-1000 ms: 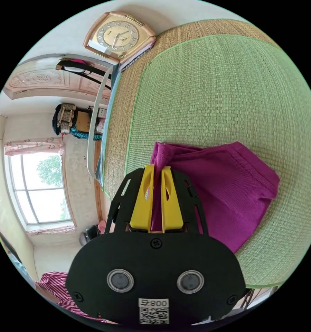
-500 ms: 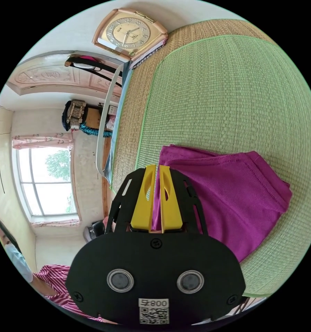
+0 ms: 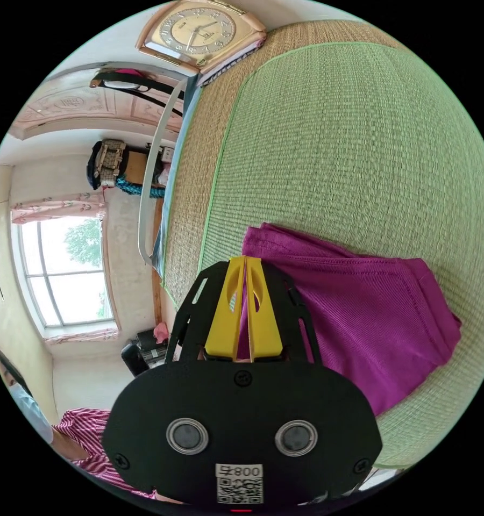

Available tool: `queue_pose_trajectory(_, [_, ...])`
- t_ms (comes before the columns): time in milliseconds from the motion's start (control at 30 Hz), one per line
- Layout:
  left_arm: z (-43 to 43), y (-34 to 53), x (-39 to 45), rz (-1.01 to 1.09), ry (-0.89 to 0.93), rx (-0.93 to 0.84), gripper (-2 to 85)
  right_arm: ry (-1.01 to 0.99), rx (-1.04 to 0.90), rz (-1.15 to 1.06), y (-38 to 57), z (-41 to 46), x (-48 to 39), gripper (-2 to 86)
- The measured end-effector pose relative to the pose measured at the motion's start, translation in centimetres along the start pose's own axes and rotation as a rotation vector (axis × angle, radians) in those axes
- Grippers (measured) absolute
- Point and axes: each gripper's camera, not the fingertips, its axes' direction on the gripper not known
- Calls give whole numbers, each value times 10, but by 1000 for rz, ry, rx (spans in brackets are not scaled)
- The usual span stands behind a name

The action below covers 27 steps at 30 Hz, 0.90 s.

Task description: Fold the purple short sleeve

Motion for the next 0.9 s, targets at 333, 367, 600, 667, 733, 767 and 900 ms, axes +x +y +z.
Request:
queue_pose_trajectory(333, [15,-7,15,63,-177,-51,8,-69,62,-54,25,-45,7,1])
queue_pose_trajectory(367, [14,-5,14,53,-177,-45,6,-63,54,-53,27,-43,9,1])
queue_pose_trajectory(600, [14,3,11,19,-182,-40,3,-6,17,26,7,-18,33,0])
queue_pose_trajectory(667, [16,4,10,18,-170,-48,4,-3,9,38,-2,-13,37,0])
queue_pose_trajectory(733, [17,3,10,21,-153,-48,7,4,4,43,-7,-11,38,0])
queue_pose_trajectory(767, [17,2,11,27,-141,-47,9,6,5,40,-9,-11,37,0])
queue_pose_trajectory(900, [27,-5,14,41,-158,-76,11,7,10,31,-12,-13,36,0])
